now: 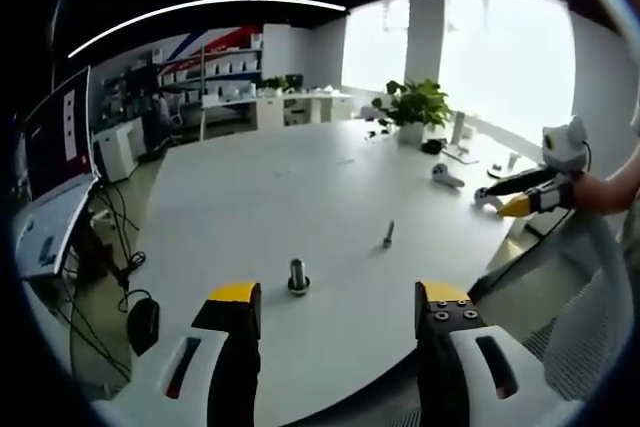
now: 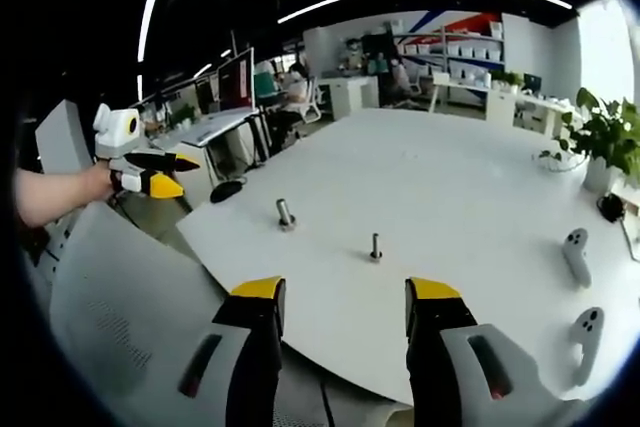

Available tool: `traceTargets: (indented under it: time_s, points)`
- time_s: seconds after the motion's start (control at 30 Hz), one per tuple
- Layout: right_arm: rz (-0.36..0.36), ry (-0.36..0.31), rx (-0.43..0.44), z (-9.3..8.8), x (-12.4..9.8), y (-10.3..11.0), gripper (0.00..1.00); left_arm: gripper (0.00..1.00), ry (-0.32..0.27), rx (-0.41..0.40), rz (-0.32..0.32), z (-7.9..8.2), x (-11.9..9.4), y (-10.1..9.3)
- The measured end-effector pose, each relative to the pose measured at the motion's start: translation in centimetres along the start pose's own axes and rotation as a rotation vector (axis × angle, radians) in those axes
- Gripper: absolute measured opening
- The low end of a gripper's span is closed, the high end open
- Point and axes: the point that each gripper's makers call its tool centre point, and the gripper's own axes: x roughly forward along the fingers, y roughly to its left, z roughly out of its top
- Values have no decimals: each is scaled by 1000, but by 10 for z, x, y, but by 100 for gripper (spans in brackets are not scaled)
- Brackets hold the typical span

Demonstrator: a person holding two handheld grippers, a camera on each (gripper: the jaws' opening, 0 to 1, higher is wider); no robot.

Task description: Place the washer onto the threaded stud by aligning its center hole with the stud, sliding it down to the base, and recovering from edge contact or off-axis alignment until the washer reaches the visible bottom stop.

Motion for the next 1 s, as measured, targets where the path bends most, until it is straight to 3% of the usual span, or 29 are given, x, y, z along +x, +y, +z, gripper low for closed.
traceTargets:
  time_s: [0.57,1.0]
  points:
    - [5,8,-28,1,1,2,50,61,-12,20,18,3,-1,3]
    - [4,11,-20,0,1,1,49,61,20,13,-1,-3,2,0]
